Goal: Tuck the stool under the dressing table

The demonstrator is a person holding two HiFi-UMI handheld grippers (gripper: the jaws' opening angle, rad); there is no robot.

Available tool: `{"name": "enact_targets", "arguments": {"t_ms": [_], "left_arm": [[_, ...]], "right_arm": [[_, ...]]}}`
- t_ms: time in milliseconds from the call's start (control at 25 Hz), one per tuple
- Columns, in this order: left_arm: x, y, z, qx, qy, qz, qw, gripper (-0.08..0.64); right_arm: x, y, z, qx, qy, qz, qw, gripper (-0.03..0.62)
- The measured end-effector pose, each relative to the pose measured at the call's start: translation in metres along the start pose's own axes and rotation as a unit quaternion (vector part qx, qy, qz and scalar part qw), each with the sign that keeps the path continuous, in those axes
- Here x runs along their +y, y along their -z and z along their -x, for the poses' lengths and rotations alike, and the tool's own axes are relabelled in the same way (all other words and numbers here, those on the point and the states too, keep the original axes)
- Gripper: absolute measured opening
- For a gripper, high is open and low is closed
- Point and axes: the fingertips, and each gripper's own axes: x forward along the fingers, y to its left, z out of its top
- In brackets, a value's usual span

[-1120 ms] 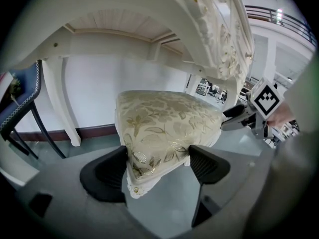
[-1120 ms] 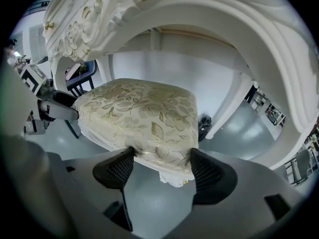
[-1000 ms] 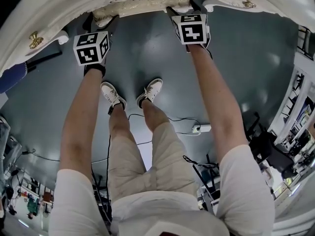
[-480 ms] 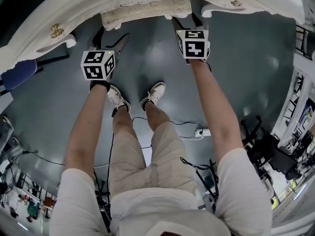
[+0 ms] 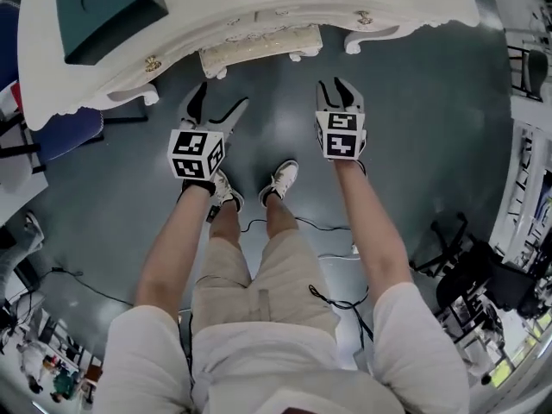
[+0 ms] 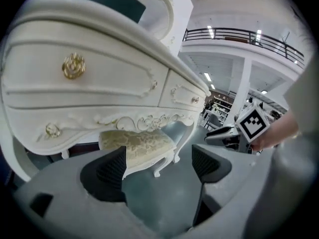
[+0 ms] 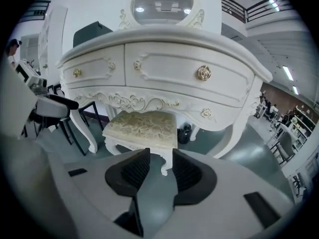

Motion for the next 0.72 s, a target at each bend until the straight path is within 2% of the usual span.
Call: {"name": "enact_targets", "arguments": {"t_ms": [360,560,720], "left_arm": [[-0.035,-0.075,0.077,-0.035,-0.009,-0.024,0.999,0.378],[-0.06,-0.108,0.138,-0.063,-0.024,0.005,0.9977,0.344],[-0.082,-0.141,0.174,-0.094,-0.015,0.011,0.9954,0.312]], "right_arm": [[-0.008,-0.042,0.112,-0.066,0.021,-0.051,0.996,0.112],[-0.013,-0.054,0.187,-0.085,0.029,-0.078,0.993,0.04],[-0.02,-0.07,0.238,-0.108,0.037,-0.106,0.988,0.002]]}}
